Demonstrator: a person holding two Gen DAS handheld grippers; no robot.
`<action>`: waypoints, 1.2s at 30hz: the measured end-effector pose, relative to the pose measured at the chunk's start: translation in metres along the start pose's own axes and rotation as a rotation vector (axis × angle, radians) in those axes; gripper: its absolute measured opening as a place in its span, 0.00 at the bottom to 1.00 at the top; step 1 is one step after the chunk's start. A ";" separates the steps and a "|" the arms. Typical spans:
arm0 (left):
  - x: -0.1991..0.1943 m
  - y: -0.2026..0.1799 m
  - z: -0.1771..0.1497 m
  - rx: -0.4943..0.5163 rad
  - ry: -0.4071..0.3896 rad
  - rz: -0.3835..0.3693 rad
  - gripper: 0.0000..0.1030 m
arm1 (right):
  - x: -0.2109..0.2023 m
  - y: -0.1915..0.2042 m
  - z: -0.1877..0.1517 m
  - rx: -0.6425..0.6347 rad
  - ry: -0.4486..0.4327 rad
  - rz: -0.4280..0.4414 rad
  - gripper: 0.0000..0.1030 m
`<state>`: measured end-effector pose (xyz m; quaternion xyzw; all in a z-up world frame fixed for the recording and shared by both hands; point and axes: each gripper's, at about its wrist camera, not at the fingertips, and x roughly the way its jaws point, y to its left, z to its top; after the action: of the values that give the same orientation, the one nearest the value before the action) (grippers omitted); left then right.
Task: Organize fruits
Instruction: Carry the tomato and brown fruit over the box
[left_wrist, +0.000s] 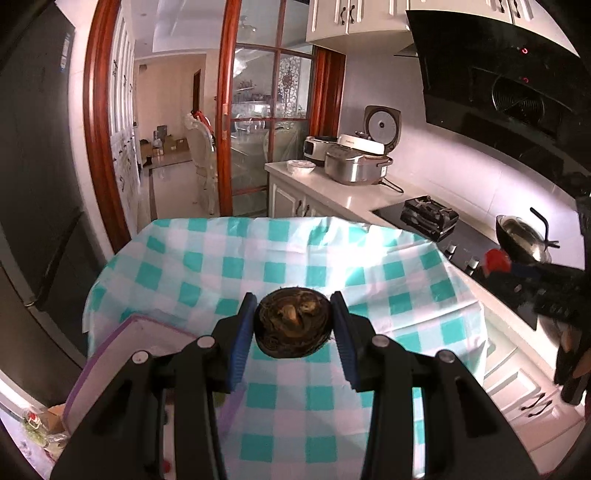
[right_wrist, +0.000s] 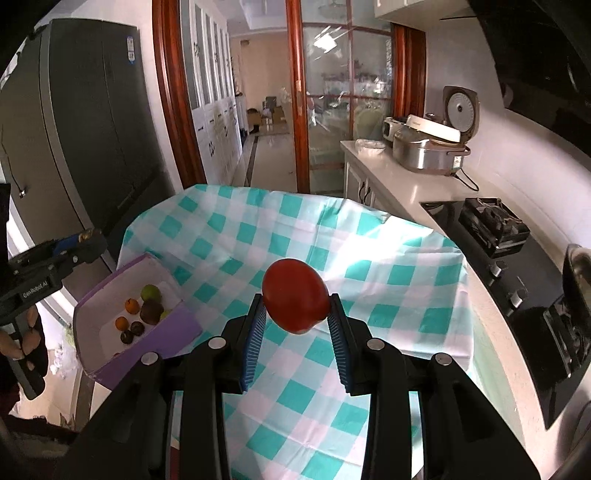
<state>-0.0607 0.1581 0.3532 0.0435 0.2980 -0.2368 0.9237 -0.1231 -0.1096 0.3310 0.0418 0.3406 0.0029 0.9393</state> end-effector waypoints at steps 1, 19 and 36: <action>-0.003 0.006 -0.005 -0.001 0.001 0.007 0.40 | 0.000 0.000 -0.002 0.003 -0.002 -0.002 0.33; -0.019 0.155 -0.145 -0.297 0.182 0.255 0.40 | 0.091 0.125 -0.026 -0.293 0.221 0.109 0.33; 0.024 0.262 -0.213 -0.634 0.360 0.504 0.40 | 0.299 0.398 -0.040 -0.743 0.443 0.589 0.33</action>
<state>-0.0350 0.4274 0.1495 -0.1303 0.4922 0.1103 0.8536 0.0895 0.3001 0.1411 -0.2019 0.4808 0.3966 0.7555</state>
